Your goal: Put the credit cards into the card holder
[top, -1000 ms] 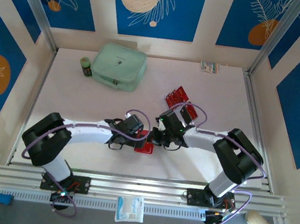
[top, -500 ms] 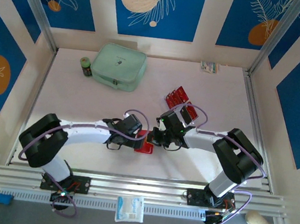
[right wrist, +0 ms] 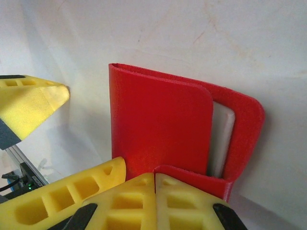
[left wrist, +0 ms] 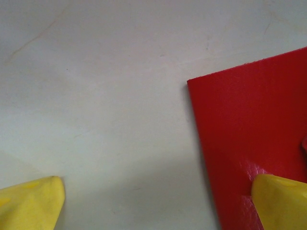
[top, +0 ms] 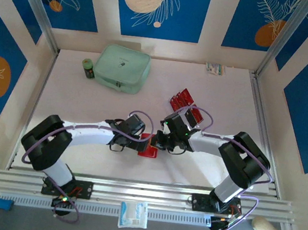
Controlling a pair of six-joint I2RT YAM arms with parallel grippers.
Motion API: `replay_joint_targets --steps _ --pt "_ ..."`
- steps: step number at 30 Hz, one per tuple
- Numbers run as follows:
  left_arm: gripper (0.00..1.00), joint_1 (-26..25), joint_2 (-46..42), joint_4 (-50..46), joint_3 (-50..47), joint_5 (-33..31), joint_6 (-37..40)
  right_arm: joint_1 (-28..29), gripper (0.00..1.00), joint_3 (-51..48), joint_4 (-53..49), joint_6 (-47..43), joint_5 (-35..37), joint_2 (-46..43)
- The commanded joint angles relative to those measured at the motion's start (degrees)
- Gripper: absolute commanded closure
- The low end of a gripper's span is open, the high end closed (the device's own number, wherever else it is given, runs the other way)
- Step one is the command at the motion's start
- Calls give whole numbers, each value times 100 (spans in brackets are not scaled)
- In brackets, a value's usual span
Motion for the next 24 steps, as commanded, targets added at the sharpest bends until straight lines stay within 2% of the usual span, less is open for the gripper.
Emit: replay_joint_targets --steps 1,14,24 --pt "0 -22 203 30 -130 223 130 71 100 160 -623 -156 33 30" --pt "0 -75 294 -54 -235 81 39 -65 100 493 -787 -228 160 -444" --pt "0 -85 305 -41 -253 81 29 -70 100 546 -620 -201 88 -146"
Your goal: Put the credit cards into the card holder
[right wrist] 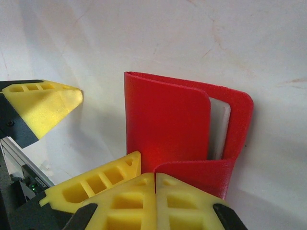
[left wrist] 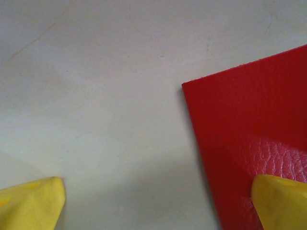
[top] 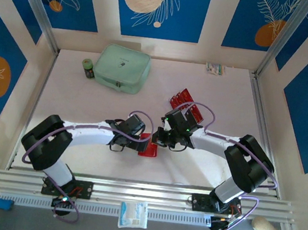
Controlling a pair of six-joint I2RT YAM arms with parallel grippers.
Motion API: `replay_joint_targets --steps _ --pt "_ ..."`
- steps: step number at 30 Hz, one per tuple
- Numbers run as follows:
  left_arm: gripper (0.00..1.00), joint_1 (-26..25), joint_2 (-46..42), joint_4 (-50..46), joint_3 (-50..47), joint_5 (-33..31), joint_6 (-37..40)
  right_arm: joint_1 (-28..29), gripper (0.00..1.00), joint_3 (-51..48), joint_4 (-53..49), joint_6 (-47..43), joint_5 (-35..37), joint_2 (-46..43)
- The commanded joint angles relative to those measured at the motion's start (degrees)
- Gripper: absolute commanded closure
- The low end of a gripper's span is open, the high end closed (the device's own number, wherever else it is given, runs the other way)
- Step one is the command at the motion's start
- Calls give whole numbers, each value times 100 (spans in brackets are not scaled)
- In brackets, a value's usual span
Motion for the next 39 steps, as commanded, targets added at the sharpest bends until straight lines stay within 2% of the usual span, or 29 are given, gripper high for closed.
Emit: replay_joint_targets --steps 1,11,39 --pt "0 -36 282 -86 -228 129 4 -8 100 198 101 -73 -65 154" --pt "0 -48 265 -78 -243 123 -5 28 100 182 187 -82 -56 474" --pt "0 -54 255 -42 -280 116 -58 130 100 -1084 803 289 159 502"
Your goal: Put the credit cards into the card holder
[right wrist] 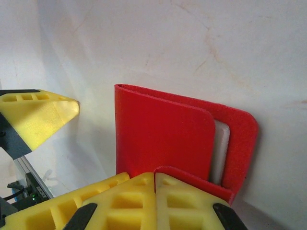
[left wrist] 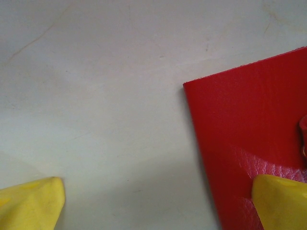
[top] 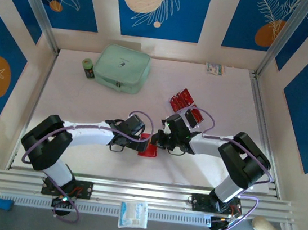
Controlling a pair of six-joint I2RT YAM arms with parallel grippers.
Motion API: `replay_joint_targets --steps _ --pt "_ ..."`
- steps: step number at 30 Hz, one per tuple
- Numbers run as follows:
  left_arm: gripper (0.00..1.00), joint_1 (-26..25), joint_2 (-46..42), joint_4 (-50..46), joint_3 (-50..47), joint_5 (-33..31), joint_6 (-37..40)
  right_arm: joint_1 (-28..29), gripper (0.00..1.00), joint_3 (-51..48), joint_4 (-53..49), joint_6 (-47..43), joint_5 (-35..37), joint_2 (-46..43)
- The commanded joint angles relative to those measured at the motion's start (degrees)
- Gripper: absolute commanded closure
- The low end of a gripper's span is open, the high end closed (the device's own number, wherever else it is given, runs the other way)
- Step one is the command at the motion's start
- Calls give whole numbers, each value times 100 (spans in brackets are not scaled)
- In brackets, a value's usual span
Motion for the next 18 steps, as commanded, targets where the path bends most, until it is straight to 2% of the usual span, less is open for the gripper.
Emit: replay_joint_targets --steps 1,8,14,18 --pt "0 -49 253 -81 -249 124 -56 118 100 -331 -743 77 142 269" --pt "0 -60 234 -115 -232 116 -67 146 99 36 -861 -6 8 302" --pt "0 -59 203 -124 -242 101 -90 109 72 607 -1213 -180 -84 102" --pt "0 -57 191 -124 -250 98 -115 30 67 953 -1446 -310 -163 -110"
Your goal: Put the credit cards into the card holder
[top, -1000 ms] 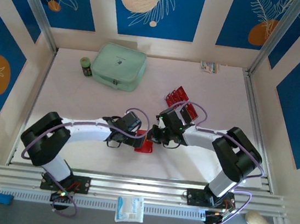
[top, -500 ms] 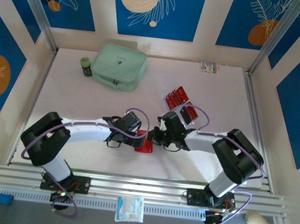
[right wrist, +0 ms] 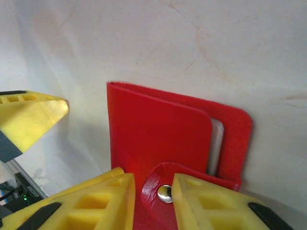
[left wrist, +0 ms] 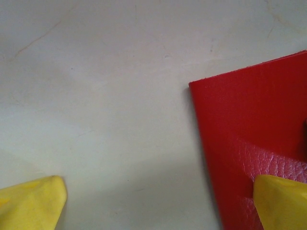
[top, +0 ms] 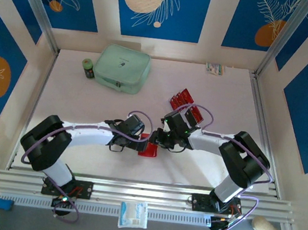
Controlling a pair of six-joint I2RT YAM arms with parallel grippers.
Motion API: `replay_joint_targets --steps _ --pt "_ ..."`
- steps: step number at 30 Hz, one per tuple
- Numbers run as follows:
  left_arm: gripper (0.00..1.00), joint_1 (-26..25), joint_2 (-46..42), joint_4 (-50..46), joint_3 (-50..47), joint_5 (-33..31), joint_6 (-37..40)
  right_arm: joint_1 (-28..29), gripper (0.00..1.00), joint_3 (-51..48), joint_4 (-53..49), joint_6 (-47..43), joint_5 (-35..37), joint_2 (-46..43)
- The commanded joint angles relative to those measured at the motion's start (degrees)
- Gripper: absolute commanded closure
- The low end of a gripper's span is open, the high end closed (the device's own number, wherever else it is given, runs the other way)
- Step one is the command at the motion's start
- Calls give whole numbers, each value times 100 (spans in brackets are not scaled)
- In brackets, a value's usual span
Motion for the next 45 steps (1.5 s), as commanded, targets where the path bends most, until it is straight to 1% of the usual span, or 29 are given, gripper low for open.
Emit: replay_joint_targets --steps 1,5,10,15,20,26,28,32,36,38,45 --pt "0 -64 225 -145 -210 112 12 21 66 381 -366 -163 -212 -208" --pt "0 -76 210 -152 -193 101 7 -58 66 408 -522 -221 -174 -523" --pt "0 -85 220 -152 -185 92 7 -107 66 293 -727 -236 -1 -654" --pt "0 -81 221 -150 -186 83 11 -51 66 263 -1014 -288 259 -581" --pt "0 -85 229 -130 -184 83 16 92 66 445 -1443 -471 618 -439" --pt "0 -82 273 -102 -175 92 7 266 66 693 -1822 -623 881 -221" --pt "0 -88 271 -106 -175 92 15 291 69 710 -1856 -632 927 -198" --pt "0 -89 277 -105 -175 83 14 293 80 686 -1861 -606 960 -232" --pt "0 -88 282 -99 -182 93 14 293 83 668 -1870 -598 990 -292" --pt "0 -83 278 -99 -176 92 20 293 100 660 -1861 -605 988 -316" --pt "0 -83 273 -90 -193 92 17 293 100 641 -1648 -614 822 -330"
